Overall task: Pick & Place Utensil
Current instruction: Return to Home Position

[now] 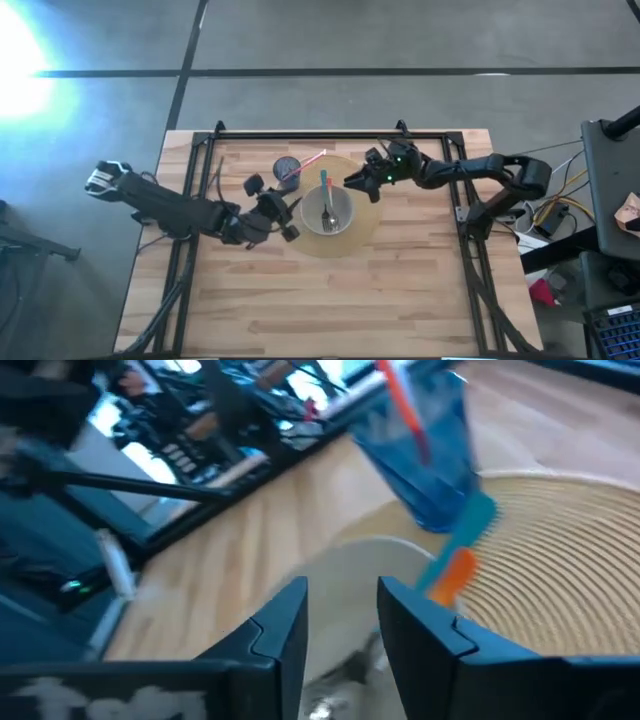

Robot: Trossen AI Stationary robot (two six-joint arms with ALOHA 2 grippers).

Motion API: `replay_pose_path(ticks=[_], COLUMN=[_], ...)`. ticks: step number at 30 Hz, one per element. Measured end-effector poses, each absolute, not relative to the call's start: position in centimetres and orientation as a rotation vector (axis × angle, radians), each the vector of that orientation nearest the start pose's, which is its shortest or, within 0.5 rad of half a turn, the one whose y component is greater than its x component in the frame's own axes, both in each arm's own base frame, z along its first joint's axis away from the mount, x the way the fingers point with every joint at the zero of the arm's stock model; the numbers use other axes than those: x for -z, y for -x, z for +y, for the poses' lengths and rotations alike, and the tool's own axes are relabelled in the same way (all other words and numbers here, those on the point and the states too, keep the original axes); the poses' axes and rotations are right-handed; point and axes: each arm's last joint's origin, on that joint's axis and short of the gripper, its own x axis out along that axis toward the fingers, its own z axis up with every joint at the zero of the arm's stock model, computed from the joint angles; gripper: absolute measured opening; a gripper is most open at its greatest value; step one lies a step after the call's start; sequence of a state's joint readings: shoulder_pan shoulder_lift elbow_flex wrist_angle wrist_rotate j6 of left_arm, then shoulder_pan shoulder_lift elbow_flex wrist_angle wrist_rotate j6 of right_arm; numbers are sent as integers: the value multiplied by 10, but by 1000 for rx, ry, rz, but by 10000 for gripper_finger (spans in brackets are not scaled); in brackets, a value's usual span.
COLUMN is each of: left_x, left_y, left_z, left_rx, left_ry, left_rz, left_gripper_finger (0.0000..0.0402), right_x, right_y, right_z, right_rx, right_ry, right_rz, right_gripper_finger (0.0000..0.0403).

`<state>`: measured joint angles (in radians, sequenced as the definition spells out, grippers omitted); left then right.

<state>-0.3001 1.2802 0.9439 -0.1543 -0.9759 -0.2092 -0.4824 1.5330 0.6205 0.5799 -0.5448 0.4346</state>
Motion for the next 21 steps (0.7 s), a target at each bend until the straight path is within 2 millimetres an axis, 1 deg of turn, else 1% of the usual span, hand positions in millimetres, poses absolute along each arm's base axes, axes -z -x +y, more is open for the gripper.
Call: replay_pose_path(ticks=[5,9,10,16,18,21], left_x=[-305,-314,-316,-322,-321,-312], left_y=[-245,-229,-224,-203,-197,-187], left_z=[-51,-46,-45,-37,-33,-27], left_rx=[-620,-548,-526,-396,-360,-327], left_ry=[-84,-64,-60,-18,1,26], left_rz=[367,391,401,428,430,432], left_gripper_finger=[75,18,9,2,1,1], right_x=[-197,-210,-212,-230,-236,-247], right_y=[-265,-264,-263,-256,-252,-244], right_z=[-112,-94,-89,-60,-52,-43], right_rx=[-91,-163,-183,-294,-324,-357], right_ry=[-567,-504,-486,-388,-361,-329], right_rz=[263,233,227,174,150,108], right_gripper_finger=[112,107,106,96,92,83])
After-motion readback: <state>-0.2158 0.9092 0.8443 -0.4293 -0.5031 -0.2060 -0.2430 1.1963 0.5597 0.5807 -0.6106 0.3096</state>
